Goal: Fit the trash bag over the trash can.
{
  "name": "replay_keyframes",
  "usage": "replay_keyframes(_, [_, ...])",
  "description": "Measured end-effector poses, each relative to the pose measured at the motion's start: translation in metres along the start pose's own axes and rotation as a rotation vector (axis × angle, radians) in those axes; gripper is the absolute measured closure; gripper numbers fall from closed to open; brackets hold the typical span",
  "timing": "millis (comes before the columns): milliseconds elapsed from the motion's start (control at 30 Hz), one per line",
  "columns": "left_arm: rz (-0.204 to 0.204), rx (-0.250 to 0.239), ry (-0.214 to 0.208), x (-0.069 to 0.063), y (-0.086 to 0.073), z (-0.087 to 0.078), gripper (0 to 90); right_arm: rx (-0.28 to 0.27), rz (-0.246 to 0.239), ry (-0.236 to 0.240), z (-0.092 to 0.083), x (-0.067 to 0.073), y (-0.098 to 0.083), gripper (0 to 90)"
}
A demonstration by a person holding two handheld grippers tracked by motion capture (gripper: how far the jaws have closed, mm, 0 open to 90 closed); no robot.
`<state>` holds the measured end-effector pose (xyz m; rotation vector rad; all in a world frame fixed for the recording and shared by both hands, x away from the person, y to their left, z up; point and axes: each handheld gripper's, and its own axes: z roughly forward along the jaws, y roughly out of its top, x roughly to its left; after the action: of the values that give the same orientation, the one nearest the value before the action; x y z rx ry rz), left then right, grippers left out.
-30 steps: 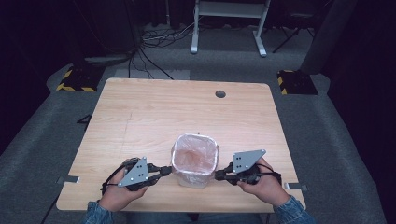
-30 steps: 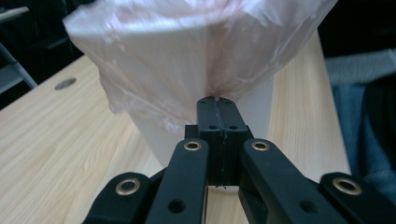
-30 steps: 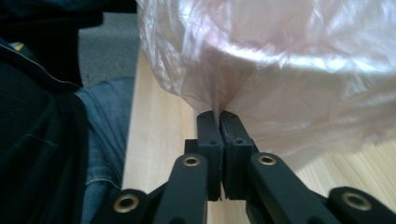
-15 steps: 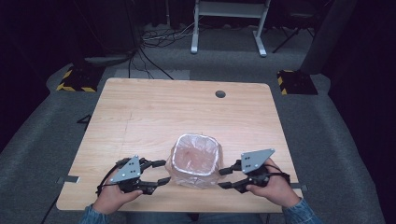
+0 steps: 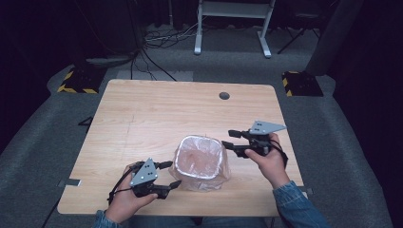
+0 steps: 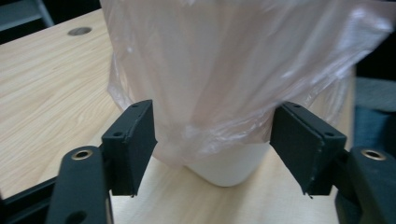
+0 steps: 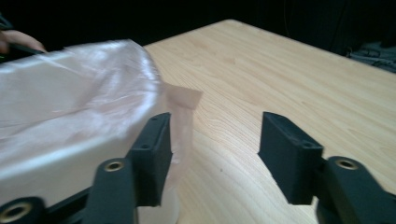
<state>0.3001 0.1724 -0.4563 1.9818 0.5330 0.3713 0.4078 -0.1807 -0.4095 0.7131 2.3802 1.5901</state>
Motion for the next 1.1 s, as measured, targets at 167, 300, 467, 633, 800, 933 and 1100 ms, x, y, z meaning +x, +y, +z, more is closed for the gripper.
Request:
replay_keyframes(167, [0.023,0.035,0.043,0.011,-0.001,0.010,35.0,0.062,0.030,0.062,0.021,-0.006,-0.014,51.6])
replay_keyframes(300, [0.013,0.065,0.164,0.027,-0.004,0.016,43.1,0.152,0.013,0.107,0.017,0.003,-0.027,57.0])
replay_keyframes(467, [-0.025,0.055,0.217,0.046,-0.001,0.035,48.0,0.222,-0.011,0.214,0.024,0.025,-0.039,50.4])
replay_keyframes(633, [-0.098,0.012,0.268,0.063,-0.003,0.050,41.3,0.287,-0.044,0.232,0.029,0.037,-0.047,48.6])
replay_keyframes(800, [-0.126,0.003,0.230,0.067,-0.008,0.024,39.0,0.233,-0.047,0.182,-0.003,0.035,-0.039,45.6])
replay_keyframes(933, [-0.114,-0.004,0.197,0.062,-0.004,-0.005,36.0,0.141,-0.053,0.097,-0.026,0.030,-0.026,39.0])
replay_keyframes(1100, [-0.104,-0.041,0.151,0.054,0.004,-0.016,33.3,0.154,-0.115,0.076,-0.002,0.026,-0.019,51.3])
